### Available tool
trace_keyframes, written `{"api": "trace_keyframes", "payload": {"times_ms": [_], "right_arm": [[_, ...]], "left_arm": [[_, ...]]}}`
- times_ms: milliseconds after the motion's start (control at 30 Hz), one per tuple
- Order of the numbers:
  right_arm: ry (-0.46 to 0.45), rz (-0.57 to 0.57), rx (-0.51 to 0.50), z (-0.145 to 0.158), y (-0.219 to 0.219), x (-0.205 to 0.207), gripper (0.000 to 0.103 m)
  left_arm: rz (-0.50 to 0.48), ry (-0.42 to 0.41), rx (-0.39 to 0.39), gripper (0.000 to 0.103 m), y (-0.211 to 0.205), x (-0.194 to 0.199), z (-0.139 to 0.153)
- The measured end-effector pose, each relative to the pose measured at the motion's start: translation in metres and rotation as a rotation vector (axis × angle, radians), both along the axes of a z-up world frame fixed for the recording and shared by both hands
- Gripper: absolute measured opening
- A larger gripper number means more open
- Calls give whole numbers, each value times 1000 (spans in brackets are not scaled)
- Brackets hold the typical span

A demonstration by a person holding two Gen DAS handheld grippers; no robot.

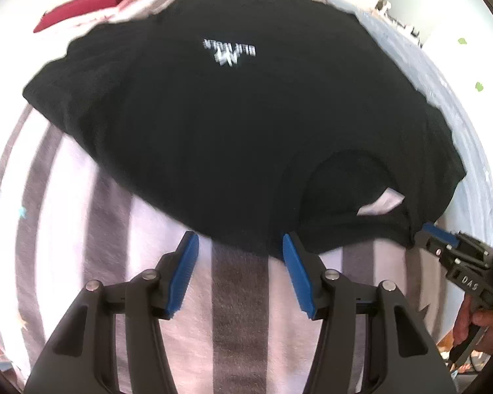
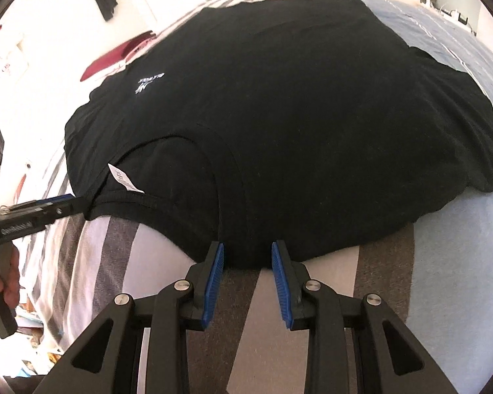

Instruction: Fold clothes

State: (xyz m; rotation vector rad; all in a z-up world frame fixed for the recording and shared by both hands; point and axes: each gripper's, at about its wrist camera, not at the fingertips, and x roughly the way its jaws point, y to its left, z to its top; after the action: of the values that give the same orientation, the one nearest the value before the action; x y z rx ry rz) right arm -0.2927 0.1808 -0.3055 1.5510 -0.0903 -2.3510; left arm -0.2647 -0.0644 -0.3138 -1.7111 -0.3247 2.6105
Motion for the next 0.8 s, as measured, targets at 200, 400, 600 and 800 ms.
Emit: {"api": "trace_keyframes", "payload": {"times_ms": [200, 400, 600, 800], "right_arm": [[78, -119, 44, 31, 37, -15, 27], [121, -281, 150, 15, 94, -51, 27], [81, -293, 118, -4, 126, -57, 24], [75, -338, 116, 8, 153, -54, 29]], "left_arm": [[45, 96, -52, 50, -37, -32, 14], [109, 70, -101, 50, -80, -67, -13], [151, 31, -108, 51, -93, -46, -23], [185, 6, -121, 51, -97, -34, -17]]}}
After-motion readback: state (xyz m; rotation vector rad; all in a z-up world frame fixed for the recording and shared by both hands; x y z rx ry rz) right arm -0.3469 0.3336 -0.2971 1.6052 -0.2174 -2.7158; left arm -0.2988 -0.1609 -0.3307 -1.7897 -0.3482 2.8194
